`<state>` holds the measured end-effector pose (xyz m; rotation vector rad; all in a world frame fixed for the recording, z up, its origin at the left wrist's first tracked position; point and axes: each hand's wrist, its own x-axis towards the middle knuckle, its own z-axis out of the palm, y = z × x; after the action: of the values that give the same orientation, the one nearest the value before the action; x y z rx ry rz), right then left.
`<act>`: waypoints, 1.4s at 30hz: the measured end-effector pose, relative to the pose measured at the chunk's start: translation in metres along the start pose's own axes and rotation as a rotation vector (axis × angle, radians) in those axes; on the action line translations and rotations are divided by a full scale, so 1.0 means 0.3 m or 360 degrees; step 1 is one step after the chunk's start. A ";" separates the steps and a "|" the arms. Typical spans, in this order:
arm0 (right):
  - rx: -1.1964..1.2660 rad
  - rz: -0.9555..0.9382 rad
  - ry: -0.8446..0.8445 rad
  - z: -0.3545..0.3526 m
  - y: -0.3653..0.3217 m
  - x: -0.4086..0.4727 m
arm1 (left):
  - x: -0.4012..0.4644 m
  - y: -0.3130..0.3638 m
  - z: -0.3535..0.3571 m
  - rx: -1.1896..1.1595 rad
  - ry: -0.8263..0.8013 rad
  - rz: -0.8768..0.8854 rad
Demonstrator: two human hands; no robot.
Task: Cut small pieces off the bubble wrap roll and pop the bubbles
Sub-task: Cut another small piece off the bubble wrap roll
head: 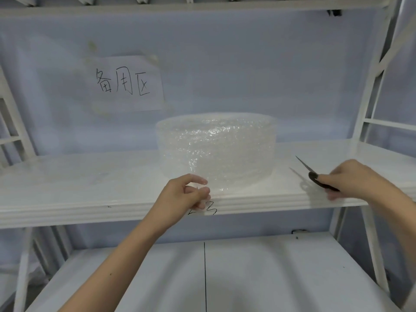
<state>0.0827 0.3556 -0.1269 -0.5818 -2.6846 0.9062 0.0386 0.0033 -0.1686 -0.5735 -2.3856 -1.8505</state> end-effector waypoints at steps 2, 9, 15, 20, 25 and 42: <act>0.0833 0.0012 -0.0133 0.033 0.056 -0.081 | -0.003 -0.014 -0.005 0.0013 0.0003 -0.0013; 0.1760 0.0042 -0.0942 0.353 -0.012 -0.343 | -0.021 -0.043 0.009 -0.0068 0.0131 -0.0025; 0.1756 -0.0083 -0.1158 0.521 -0.154 -0.428 | -0.036 -0.058 0.006 -0.0072 0.0178 -0.0013; 0.1831 -0.0014 -0.1281 0.602 -0.147 -0.438 | -0.040 -0.053 0.001 -0.0117 0.0167 -0.0023; 0.1774 0.0110 -0.1386 0.639 -0.135 -0.441 | -0.034 -0.054 -0.002 -0.0130 0.0171 -0.0030; 0.1586 -0.0329 -0.1337 0.651 -0.227 -0.319 | -0.022 -0.076 -0.007 -0.0182 0.0154 -0.0126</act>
<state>0.0792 0.1615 -0.2460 0.3783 -2.2502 2.5484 0.0368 -0.0049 -0.1909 -0.3929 -2.2847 -2.0083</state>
